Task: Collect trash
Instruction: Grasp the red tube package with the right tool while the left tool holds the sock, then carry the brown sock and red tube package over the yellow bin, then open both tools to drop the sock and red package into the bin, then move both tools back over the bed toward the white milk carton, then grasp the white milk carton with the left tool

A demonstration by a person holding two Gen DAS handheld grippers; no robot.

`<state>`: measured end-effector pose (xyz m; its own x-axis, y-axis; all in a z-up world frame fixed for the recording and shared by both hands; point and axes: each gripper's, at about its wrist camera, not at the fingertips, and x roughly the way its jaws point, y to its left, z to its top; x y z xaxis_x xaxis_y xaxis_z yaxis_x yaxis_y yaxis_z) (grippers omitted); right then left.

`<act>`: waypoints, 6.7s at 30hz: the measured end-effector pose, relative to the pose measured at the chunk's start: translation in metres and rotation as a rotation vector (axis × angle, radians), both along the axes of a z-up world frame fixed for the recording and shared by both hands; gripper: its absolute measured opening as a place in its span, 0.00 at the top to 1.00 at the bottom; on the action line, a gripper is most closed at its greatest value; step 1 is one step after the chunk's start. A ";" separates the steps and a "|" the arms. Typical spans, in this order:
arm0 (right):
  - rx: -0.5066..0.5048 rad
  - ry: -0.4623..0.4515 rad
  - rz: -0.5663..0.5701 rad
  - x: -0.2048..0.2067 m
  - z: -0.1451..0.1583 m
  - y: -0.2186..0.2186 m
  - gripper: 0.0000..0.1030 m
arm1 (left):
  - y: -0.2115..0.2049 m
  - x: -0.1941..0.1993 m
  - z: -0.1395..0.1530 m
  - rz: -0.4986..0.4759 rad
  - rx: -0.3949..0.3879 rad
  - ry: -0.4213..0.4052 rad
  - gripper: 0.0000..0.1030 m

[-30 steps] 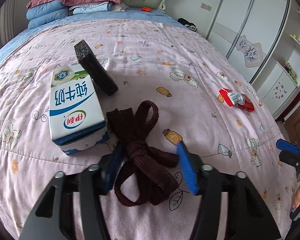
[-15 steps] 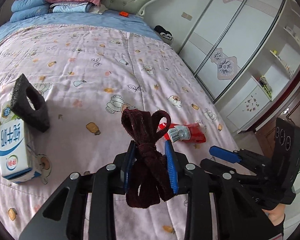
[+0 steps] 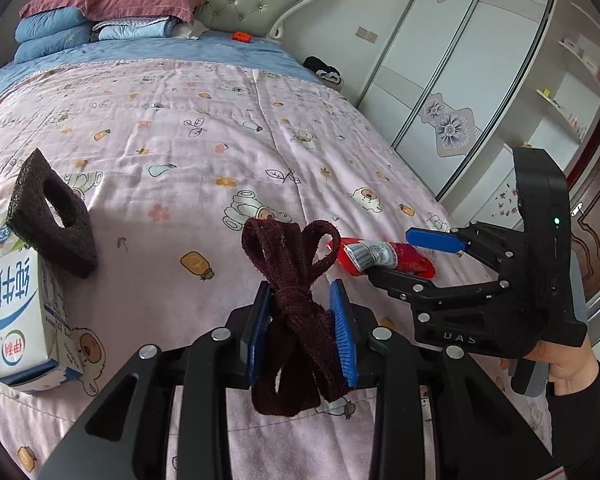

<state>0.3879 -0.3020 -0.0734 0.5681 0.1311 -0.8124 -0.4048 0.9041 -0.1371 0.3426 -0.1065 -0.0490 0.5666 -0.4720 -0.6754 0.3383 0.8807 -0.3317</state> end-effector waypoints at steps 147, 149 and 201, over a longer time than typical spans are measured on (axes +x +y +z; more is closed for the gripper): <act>0.544 -0.141 -0.461 -0.302 0.019 -0.265 0.49 | -0.257 -0.151 0.020 -0.383 0.174 0.030 0.23; 0.540 -0.129 -0.422 -0.290 0.021 -0.243 0.49 | -0.222 -0.142 0.025 -0.325 0.176 0.024 0.23; 0.518 0.050 0.055 -0.044 0.038 0.141 0.49 | 0.157 0.010 -0.014 0.348 0.193 0.046 0.48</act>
